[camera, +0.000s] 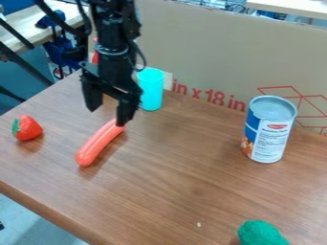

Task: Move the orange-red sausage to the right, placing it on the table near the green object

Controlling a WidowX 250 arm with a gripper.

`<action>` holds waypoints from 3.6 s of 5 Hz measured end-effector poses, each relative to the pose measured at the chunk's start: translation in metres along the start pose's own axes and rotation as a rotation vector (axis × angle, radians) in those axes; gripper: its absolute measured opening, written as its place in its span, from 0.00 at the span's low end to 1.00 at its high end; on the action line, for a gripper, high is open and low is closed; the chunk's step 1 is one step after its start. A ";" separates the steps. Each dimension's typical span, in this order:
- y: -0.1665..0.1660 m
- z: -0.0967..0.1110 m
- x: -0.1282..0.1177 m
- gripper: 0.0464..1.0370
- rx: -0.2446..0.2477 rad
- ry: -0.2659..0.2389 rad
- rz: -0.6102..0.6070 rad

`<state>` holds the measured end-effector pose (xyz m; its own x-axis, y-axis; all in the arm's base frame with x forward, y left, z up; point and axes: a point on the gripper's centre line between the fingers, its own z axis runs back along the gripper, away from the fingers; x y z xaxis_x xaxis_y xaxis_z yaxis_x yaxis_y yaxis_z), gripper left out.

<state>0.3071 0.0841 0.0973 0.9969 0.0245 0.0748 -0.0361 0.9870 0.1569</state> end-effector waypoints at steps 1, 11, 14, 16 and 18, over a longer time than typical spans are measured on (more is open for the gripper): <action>0.013 -0.015 0.005 0.97 -0.047 0.005 0.036; -0.095 -0.016 -0.014 0.53 -0.196 0.005 -0.128; -0.171 -0.030 -0.020 0.53 -0.320 0.025 -0.269; -0.196 -0.021 -0.012 0.53 -0.329 -0.029 -0.321; -0.167 -0.037 -0.010 0.53 -0.269 0.028 -0.216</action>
<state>0.3060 -0.0754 0.0344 0.9812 -0.1886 0.0406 0.1917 0.9765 -0.0989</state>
